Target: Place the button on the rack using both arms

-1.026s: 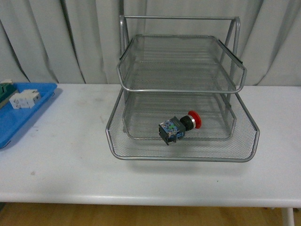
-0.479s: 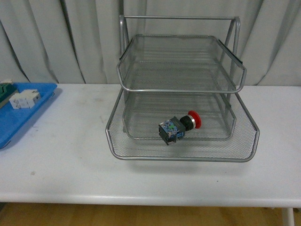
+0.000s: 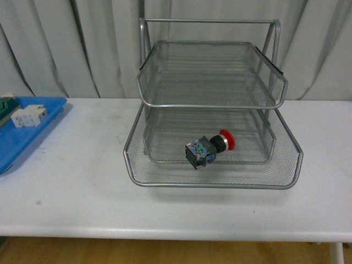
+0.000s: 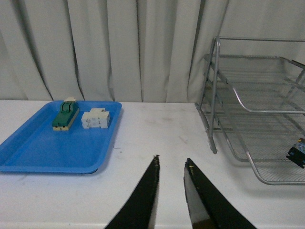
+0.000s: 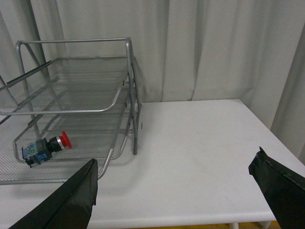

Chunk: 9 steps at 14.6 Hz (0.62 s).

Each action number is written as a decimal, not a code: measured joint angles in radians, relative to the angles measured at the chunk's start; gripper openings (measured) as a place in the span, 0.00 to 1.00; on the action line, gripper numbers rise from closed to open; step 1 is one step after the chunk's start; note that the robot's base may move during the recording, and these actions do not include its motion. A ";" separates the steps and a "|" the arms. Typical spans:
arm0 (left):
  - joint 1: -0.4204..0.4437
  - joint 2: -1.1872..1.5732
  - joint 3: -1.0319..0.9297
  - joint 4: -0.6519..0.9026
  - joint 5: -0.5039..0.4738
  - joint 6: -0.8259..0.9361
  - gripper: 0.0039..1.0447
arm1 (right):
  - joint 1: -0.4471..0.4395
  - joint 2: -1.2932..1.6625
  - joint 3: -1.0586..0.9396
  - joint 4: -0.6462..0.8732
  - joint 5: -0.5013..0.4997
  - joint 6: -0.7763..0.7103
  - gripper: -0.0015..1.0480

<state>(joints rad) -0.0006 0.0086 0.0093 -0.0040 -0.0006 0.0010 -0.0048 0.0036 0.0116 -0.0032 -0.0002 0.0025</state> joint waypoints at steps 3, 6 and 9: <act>0.000 0.000 0.000 0.001 0.001 0.000 0.51 | 0.011 0.269 0.049 0.038 -0.103 -0.102 0.94; 0.000 0.000 0.000 0.000 0.001 0.000 0.86 | 0.073 0.759 0.167 0.293 -0.110 -0.036 0.94; 0.000 0.000 0.000 0.000 0.000 0.000 0.94 | 0.203 1.218 0.331 0.338 -0.130 0.127 0.79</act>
<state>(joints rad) -0.0006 0.0086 0.0093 -0.0036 -0.0002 0.0010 0.1982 1.2217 0.3428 0.3347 -0.1307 0.1299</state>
